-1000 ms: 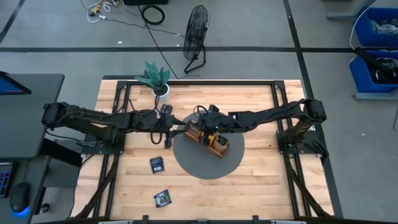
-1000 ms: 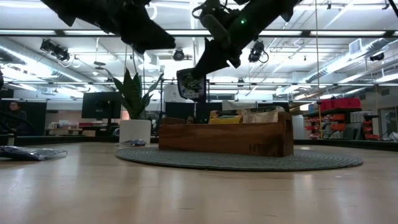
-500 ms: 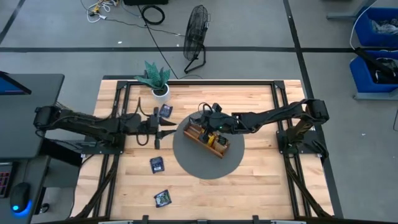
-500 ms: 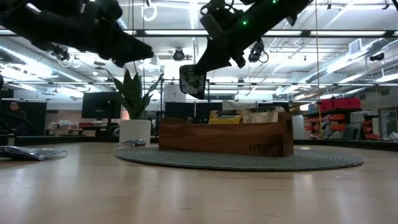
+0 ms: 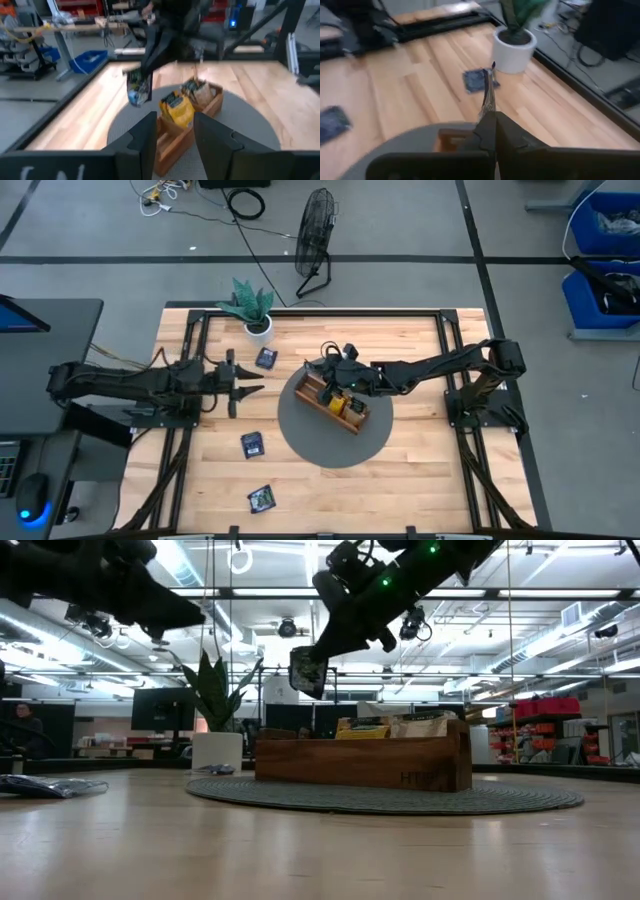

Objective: Pick & Place Tea
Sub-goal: Put the dark blue tea bag into the left section of the wooden organizer

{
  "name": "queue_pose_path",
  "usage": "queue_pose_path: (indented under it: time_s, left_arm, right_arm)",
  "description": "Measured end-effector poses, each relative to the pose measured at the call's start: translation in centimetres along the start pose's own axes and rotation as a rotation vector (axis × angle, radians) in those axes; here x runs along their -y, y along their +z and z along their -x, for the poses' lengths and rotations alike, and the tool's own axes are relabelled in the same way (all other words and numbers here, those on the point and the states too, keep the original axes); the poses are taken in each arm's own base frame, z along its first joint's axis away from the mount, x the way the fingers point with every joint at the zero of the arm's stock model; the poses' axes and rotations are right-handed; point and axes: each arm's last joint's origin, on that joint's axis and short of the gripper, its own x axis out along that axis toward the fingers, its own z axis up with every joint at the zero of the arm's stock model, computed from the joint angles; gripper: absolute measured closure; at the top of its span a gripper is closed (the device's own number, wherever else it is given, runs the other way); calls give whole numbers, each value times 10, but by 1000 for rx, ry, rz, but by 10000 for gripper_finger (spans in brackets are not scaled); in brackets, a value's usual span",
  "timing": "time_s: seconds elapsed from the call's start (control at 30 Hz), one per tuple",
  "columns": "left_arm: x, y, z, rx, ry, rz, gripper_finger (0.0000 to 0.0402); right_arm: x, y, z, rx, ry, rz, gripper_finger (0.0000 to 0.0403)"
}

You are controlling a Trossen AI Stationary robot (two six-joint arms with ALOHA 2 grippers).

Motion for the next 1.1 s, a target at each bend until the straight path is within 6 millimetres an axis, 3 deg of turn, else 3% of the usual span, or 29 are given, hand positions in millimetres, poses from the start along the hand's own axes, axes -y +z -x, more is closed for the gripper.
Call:
queue_pose_path:
  time_s: [0.27, 0.67, 1.1]
  left_arm:
    - [-4, 5, 16, 53, 50, -27, 269]
    - [-7, 4, 21, 42, 100, -42, 268]
    - [-7, 4, 21, 43, 100, -42, 268]
  right_arm:
    - [-7, -20, -13, -38, -100, -28, 403]
    - [-15, -39, -30, -74, -113, -70, 403]
    - [-28, -42, -24, -54, -90, -66, 403]
